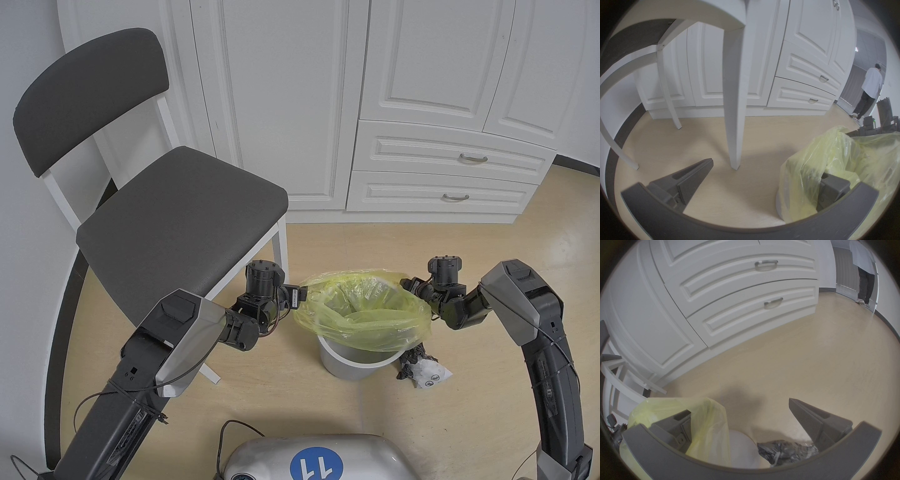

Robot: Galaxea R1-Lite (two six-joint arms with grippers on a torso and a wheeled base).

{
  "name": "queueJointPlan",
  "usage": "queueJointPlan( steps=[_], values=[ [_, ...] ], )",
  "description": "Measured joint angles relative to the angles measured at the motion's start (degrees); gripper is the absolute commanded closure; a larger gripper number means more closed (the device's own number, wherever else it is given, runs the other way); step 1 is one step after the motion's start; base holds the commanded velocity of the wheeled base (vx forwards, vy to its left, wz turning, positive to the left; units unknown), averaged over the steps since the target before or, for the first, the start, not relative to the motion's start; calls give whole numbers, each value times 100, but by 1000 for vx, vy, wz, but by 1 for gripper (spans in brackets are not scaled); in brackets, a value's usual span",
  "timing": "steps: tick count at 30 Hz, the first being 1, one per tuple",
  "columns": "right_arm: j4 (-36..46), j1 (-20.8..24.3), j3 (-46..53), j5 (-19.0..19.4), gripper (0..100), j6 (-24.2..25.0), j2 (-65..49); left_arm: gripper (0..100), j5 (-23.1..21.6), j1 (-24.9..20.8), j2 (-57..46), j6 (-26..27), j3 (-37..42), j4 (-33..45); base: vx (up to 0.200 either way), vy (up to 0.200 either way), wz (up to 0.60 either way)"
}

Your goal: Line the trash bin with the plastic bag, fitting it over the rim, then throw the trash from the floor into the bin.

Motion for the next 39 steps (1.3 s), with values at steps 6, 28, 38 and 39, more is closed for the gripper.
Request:
queueJointPlan(
  steps=[6, 28, 38, 39],
  values=[
    [410, -16, 199, 6, 0, 0, -394, 0, 260, -30, -182, -50, 52, 165, 0, 0, 0],
    [449, -13, 3010, 996, 0, -2098, -2678, 0, 183, -394, -2020, 87, 2742, 216, 0, 0, 0],
    [174, 199, 3953, 1414, 0, -3040, -3115, 0, 38, -706, -2393, 322, 3693, 158, 0, 0, 0],
    [82, 221, 3995, 1474, 0, -3012, -3145, 0, 38, -725, -2404, 319, 3712, 158, 0, 0, 0]
  ],
)
